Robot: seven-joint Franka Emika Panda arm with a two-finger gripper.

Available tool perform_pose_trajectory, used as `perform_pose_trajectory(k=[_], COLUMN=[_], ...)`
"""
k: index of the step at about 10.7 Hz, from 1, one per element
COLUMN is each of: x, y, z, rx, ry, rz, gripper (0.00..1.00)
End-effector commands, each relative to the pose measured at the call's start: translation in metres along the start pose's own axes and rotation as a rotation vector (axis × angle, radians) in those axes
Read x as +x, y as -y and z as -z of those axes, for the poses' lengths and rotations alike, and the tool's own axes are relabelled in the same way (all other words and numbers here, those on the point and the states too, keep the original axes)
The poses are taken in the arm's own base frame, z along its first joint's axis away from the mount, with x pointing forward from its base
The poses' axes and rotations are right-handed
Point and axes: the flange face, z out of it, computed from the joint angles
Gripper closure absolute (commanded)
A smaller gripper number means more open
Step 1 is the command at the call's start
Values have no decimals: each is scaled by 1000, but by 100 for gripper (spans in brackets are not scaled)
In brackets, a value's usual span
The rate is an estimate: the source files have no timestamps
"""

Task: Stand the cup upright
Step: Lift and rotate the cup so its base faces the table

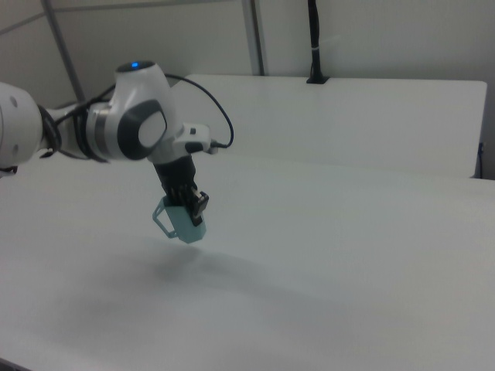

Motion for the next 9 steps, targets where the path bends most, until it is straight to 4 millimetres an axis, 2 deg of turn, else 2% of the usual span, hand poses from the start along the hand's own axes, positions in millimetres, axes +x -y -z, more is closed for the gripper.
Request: perform_pose_trajectory(k=[1,3,6,9], x=[-10,-4,-3,-5], y=[-2,-11,-9,-9], z=[-21,-32,-42,-51], rx=[50,84,82,72], ry=[-35,-22,-7,17], rz=[-16,-71,-79,-80], gripper=[100,100,100,95])
